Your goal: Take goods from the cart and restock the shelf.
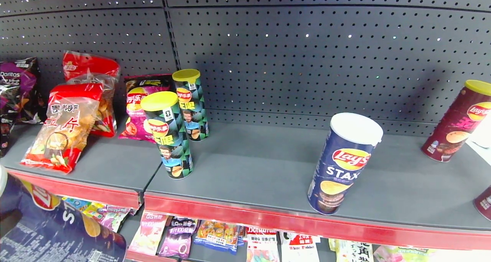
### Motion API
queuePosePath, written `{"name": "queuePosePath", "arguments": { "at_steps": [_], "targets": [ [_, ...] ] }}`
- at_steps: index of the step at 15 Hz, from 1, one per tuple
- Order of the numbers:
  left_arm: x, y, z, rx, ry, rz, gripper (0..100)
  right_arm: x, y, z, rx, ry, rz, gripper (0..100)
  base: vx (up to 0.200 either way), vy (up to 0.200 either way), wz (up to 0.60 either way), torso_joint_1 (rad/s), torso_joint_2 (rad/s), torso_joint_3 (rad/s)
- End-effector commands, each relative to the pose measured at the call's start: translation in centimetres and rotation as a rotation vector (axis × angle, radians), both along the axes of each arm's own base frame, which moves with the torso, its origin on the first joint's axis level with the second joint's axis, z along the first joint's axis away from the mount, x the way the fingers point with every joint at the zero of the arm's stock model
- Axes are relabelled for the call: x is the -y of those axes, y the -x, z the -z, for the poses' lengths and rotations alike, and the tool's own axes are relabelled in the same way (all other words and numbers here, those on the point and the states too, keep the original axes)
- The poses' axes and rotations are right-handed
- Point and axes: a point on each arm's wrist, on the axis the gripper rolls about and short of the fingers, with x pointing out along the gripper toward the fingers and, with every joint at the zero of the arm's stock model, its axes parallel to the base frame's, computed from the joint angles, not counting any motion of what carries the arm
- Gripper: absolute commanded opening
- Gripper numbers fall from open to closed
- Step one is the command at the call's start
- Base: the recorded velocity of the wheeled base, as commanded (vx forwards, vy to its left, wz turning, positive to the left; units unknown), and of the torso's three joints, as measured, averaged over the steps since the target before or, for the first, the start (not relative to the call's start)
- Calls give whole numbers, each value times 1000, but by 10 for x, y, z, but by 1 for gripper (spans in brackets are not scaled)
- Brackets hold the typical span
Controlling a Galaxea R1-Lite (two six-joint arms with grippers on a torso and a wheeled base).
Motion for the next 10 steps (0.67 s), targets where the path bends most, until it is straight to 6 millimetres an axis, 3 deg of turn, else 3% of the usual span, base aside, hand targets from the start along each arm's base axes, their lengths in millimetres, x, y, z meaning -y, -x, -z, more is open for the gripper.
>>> {"name": "queuePosePath", "arguments": {
  "at_steps": [1,4,6,10],
  "targets": [
    [0,0,2,-2,1,-3,0,0,-1,5,-5,-33,-23,100,0,0,0,0,0,0],
    [0,1,1,5,2,-6,0,2,-4,11,4,-157,102,100,0,0,0,0,0,0],
    [0,2,0,10,1,-4,0,1,-5,12,-1,-92,51,100,0,0,0,0,0,0],
    [0,2,2,6,1,1,0,1,-5,12,-3,-127,41,100,0,0,0,0,0,0]
  ]
}}
